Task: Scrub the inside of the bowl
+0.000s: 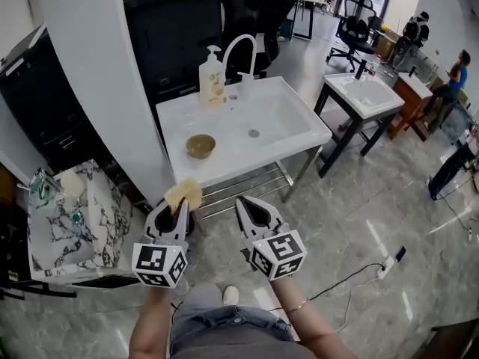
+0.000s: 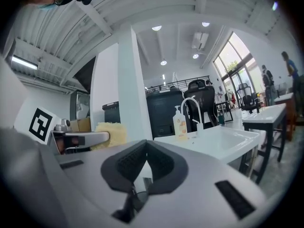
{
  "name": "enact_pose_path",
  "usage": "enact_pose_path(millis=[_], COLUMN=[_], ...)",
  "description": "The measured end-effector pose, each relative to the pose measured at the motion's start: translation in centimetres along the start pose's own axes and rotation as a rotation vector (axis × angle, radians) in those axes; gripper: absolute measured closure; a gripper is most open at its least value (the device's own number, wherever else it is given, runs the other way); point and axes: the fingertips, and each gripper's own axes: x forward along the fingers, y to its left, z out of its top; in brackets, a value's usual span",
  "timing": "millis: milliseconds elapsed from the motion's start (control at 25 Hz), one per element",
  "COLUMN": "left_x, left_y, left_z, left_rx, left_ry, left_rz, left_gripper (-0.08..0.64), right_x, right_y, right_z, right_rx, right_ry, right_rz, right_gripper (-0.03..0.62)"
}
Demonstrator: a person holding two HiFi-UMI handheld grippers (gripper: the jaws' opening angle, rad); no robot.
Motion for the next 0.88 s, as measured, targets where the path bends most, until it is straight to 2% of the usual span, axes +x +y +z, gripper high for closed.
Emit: enact_pose_path(millis=[400,880], left_x=[2.1,11.0], left_y=[3.7,10.5], left_z=[-1.3,-1.5], left_rx=[-0.012,-0.06], left_ry=[0.031,0.034], left_rz=[0.045,0.024], left_gripper=[0.514,0.514], right_x=[3.6,13.4], right_y=[-1.2,-5.7], right_z=[-1.1,-1.3], right_rx=[0.055,0.078], right_ry=[0.027,0.062], right_rz=[0.018,-0.03], right_gripper=[0.581,0.581])
